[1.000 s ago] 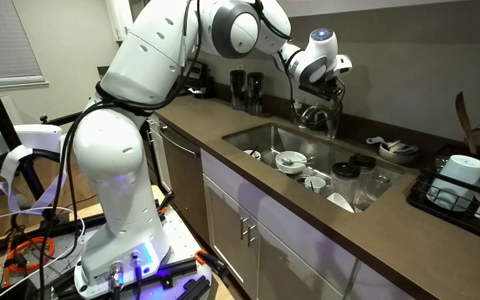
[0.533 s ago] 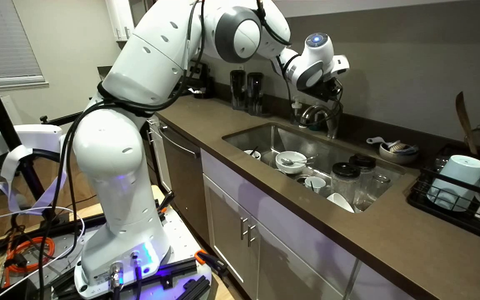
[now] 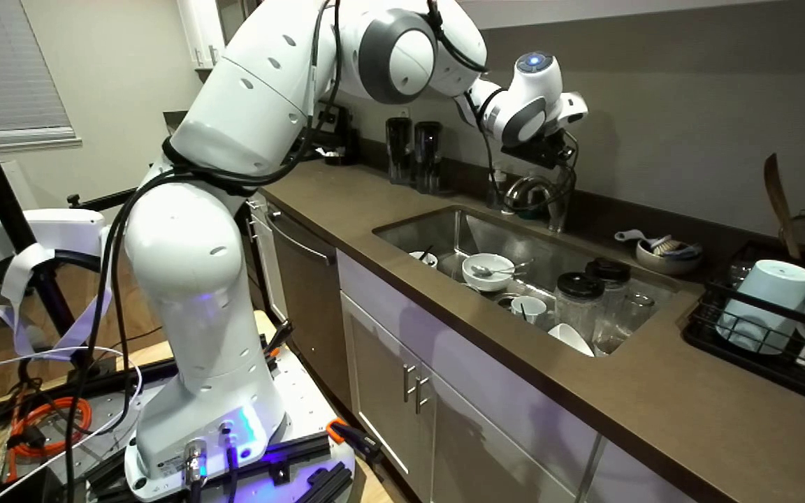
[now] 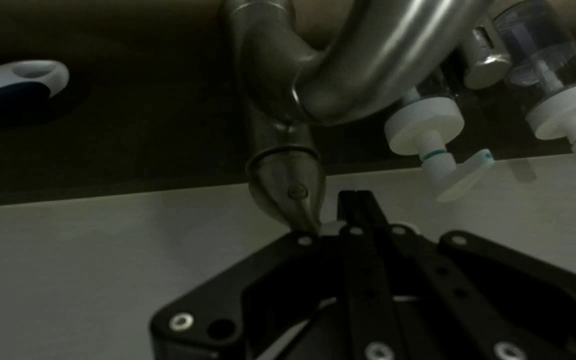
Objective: Open the faucet of the sink.
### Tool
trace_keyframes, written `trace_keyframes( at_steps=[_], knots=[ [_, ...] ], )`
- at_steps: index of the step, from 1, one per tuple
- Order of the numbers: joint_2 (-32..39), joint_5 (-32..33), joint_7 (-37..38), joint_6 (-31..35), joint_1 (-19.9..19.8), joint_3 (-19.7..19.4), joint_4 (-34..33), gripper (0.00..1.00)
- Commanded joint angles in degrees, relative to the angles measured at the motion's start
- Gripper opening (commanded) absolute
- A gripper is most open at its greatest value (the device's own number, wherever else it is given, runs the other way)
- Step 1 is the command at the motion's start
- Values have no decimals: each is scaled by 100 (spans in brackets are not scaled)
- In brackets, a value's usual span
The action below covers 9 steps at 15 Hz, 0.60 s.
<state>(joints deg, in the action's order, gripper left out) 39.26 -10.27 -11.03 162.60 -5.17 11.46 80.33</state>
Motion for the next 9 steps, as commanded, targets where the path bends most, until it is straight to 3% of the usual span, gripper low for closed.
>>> trace_keyframes(
  at_steps=[1,6,9],
  knots=[
    [27,217,257,-196,188,-346,-235,3],
    [40,383,413,-213,350,-628,-262,3],
    [71,319,393,-100,323,-574,-275,3]
  ],
)
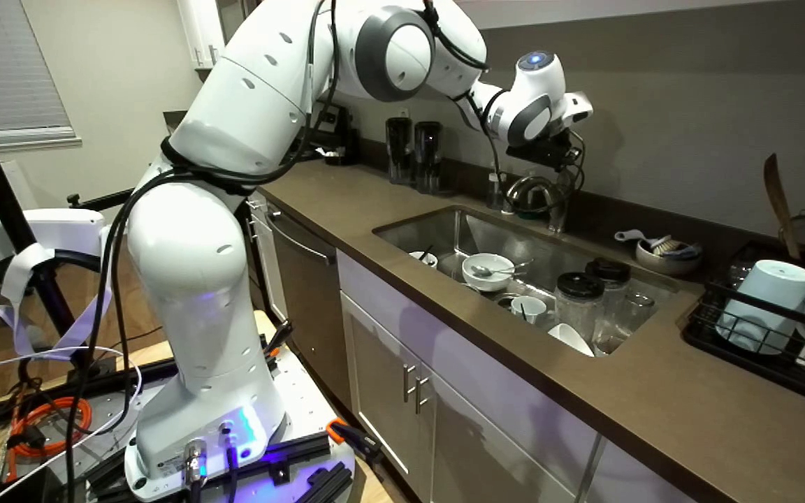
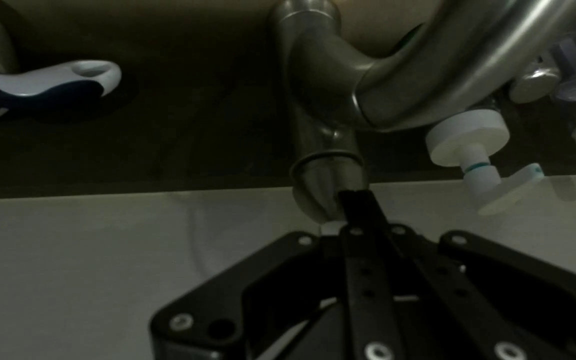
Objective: Open the faucet of the sink.
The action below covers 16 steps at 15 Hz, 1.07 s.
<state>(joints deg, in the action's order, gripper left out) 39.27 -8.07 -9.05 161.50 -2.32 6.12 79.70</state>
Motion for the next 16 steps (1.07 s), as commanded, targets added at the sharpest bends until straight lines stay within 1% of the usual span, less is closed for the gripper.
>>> trace_keyframes(
  at_steps=[1,3,9,16],
  knots=[
    [75,79,189,-2,25,-16,-221,3],
    [88,40,182,49,-2,29,-231,3],
    [178,60,234,501,47,7,-240,3],
    [292,104,356,1259,115,-37,-183,3]
  ],
)
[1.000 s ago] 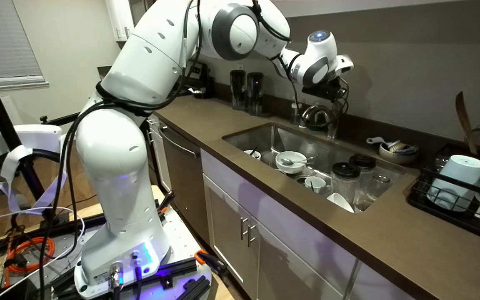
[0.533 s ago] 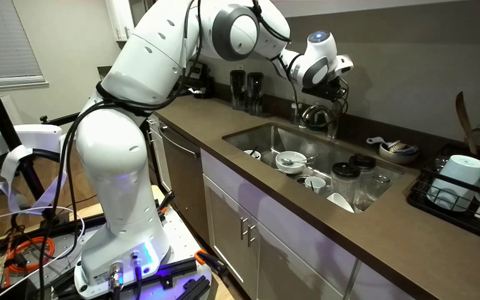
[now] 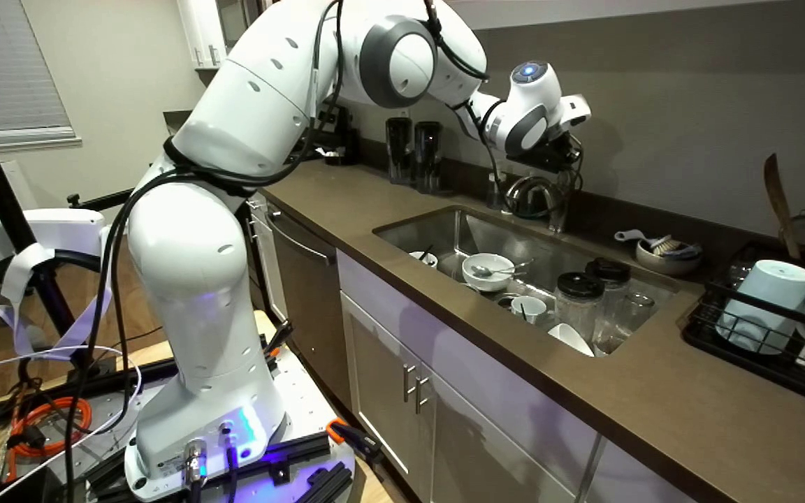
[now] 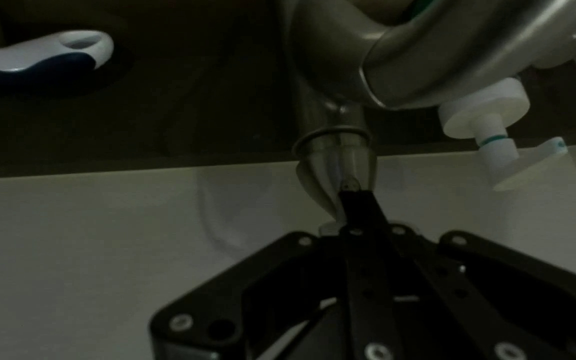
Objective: Open the faucet of the sink.
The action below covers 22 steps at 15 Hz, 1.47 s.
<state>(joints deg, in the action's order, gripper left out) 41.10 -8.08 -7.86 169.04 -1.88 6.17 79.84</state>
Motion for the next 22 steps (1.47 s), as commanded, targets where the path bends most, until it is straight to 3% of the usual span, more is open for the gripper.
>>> trace_keyframes(
  at_steps=[1,14,22],
  knots=[
    [114,116,270,599,87,-61,-182,3],
    [16,151,620,2022,351,-393,54,3],
    [-40,82,764,2444,428,-606,182,3]
  ],
)
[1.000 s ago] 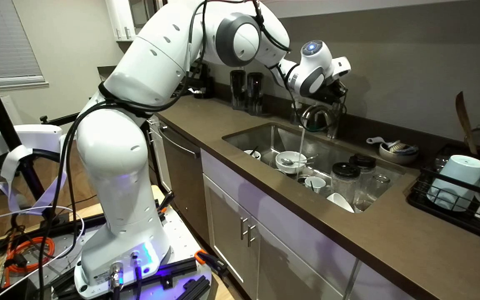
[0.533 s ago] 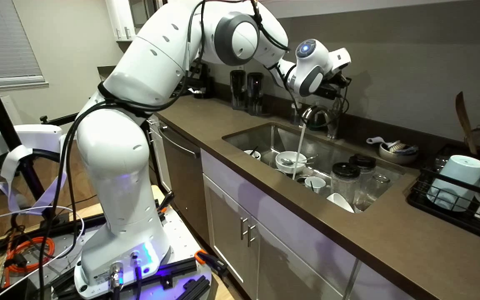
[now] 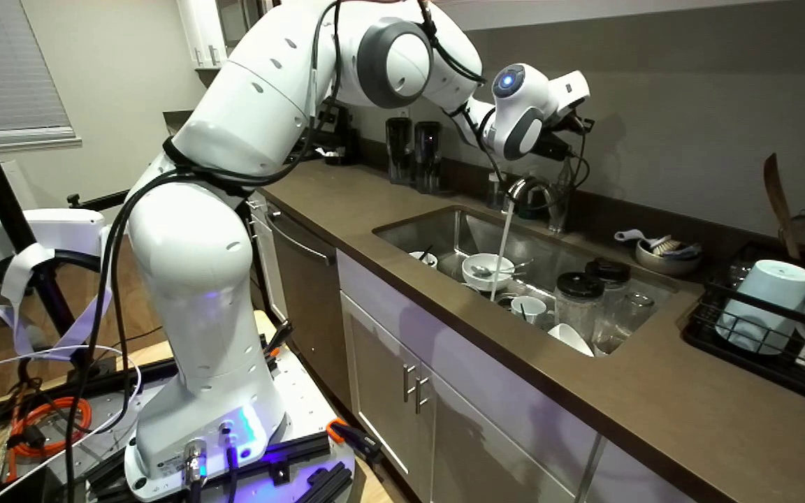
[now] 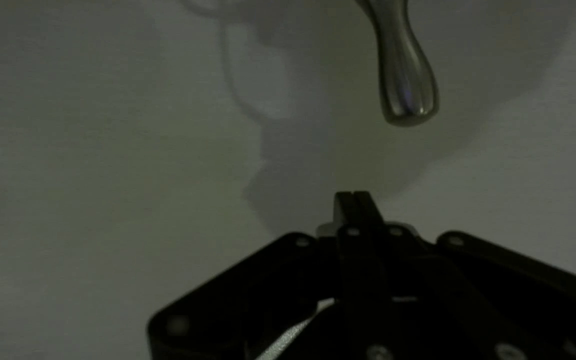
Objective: Open the faucet of the sink.
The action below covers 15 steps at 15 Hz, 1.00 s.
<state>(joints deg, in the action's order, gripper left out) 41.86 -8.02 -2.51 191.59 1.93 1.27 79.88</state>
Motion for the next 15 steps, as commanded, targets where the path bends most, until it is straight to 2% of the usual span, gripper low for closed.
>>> trace_keyframes(
  at_steps=[1,3,4,5,15],
  knots=[
    [-148,56,253,211,57,-160,235,3],
    [-278,-126,137,197,102,-241,431,3],
    [-354,26,278,175,59,-245,565,3],
    [-404,-157,135,176,126,-325,657,3],
    [-1442,-225,83,86,486,-986,2172,3]
  ],
)
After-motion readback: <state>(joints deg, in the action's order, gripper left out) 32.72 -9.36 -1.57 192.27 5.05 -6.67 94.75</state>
